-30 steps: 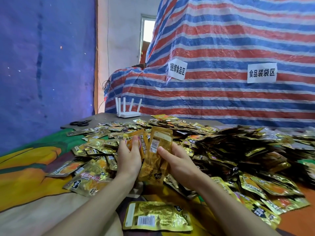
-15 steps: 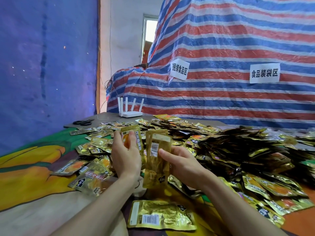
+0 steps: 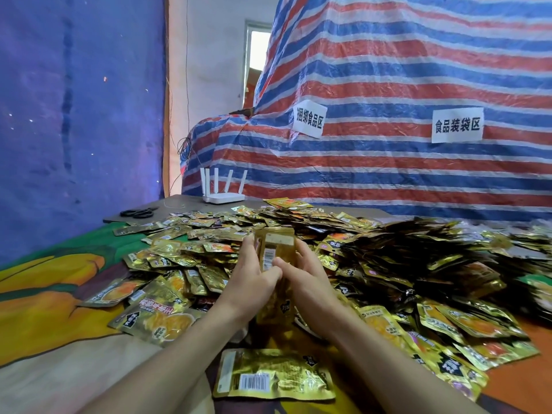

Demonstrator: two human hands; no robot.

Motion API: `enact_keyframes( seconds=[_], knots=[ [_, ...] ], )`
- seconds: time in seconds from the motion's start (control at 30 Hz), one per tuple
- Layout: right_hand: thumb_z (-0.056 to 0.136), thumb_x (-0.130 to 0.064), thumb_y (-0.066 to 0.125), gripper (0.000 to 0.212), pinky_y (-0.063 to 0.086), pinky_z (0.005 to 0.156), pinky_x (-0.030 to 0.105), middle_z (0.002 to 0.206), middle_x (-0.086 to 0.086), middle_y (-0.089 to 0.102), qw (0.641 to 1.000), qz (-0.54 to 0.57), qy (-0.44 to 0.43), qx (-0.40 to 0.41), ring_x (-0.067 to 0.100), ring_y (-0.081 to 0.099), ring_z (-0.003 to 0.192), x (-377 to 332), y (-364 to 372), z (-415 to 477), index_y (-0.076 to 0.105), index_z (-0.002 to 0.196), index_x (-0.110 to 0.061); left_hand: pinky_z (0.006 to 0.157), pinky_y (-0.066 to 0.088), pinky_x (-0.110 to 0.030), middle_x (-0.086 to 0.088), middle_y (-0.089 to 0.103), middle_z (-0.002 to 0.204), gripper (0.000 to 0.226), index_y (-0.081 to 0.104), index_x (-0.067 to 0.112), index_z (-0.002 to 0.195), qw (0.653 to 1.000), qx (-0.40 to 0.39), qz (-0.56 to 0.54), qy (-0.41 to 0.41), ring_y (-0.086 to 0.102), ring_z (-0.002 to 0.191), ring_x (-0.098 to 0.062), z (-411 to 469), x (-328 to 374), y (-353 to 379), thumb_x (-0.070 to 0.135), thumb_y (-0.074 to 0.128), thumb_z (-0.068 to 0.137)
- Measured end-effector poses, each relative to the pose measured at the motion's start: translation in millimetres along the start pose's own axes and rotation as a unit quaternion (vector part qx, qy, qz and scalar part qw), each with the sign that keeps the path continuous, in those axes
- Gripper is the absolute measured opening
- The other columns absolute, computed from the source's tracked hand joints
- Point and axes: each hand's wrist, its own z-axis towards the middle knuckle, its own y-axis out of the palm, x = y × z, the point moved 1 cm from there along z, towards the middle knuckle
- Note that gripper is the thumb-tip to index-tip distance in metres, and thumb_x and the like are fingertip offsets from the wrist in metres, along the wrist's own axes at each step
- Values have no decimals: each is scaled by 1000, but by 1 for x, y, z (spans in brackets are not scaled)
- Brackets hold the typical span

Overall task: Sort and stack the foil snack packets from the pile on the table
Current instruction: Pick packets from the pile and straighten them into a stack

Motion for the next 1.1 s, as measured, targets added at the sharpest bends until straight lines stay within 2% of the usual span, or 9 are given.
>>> enact_keyframes(
  seconds=[0.1,0.23,0.33,0.5,0.63,0.77,0.9,1.0,1.1],
  knots=[
    [92,-18,53,26,58,79,40,102,11,73,998,52,36,19,26,72,94,-5,1,1,63,116,-12,84,60,-45,-6,69,107,42,59,36,110,1000,-2,-11,12,69,98,-23,-2,-3,-1,20,66,72],
    [96,-52,49,55,57,81,39,92,14,72,991,75,107,12,25,71,86,-6,1,0,75,101,-3,80,56,-45,-13,71,90,39,67,13,101,997,-76,-29,-10,69,85,-29,-3,-6,-2,10,75,63],
    [95,-61,46,64,58,81,39,87,12,75,994,37,103,10,24,73,84,-5,-1,0,78,90,-6,71,54,-25,2,72,82,46,61,10,107,983,-180,34,-22,70,79,-13,-6,-8,-3,12,74,63],
    [92,-52,49,45,54,61,27,77,2,71,998,38,46,17,18,70,75,-12,-2,-2,70,83,-13,64,51,-28,-2,63,80,41,58,11,107,991,-125,32,-37,63,71,-12,-6,-10,-1,16,63,67],
    [74,-65,61,72,56,87,47,91,16,65,999,34,-6,37,25,67,89,-18,6,-2,61,105,1,78,55,-35,-4,68,103,61,52,21,127,994,-86,60,-23,66,92,-17,-4,-13,5,21,66,67],
    [66,-39,62,34,49,86,38,78,6,61,996,65,60,33,22,59,84,-12,4,-3,60,81,-8,67,50,-13,0,66,99,65,50,23,123,981,-161,103,-20,67,83,2,-6,-20,10,3,75,67],
    [64,-29,53,17,46,83,37,72,2,64,995,66,67,27,21,57,81,-20,0,-4,65,55,-22,65,51,-15,-3,66,97,59,56,17,118,979,-167,112,-32,67,80,-1,-6,-16,6,6,67,61],
    [73,-42,53,41,48,82,35,96,9,70,996,-63,22,53,21,63,93,-31,-1,-5,65,94,-9,61,46,-29,-9,60,82,38,61,17,95,981,-139,128,-40,59,69,-13,-8,-11,4,13,61,57],
    [92,-55,49,58,48,97,43,114,15,67,989,-106,12,101,28,64,108,-41,-11,-5,59,113,-3,69,48,-43,-21,59,85,44,59,4,98,990,-91,100,-38,56,77,-29,-10,-7,5,14,60,55]
  ],
)
